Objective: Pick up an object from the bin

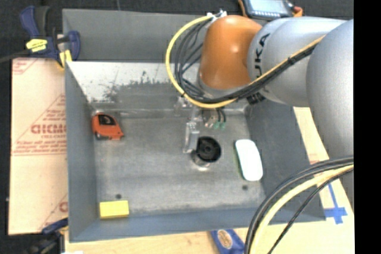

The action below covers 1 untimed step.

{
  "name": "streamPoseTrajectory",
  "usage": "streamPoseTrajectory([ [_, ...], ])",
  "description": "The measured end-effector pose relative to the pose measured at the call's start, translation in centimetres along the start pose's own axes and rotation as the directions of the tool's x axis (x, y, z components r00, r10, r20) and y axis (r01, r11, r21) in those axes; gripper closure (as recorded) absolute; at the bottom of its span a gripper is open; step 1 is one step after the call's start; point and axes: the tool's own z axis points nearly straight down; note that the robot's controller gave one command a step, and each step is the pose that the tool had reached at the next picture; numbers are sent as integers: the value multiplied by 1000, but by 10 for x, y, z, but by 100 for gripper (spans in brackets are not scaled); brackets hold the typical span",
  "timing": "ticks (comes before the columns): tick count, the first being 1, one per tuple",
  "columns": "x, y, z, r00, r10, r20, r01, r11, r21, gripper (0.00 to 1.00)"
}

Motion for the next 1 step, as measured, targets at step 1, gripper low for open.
streamPoseTrajectory([
  [1, 0, 0, -3, 1000, 0, 3, 0, 1000, 0, 0],
])
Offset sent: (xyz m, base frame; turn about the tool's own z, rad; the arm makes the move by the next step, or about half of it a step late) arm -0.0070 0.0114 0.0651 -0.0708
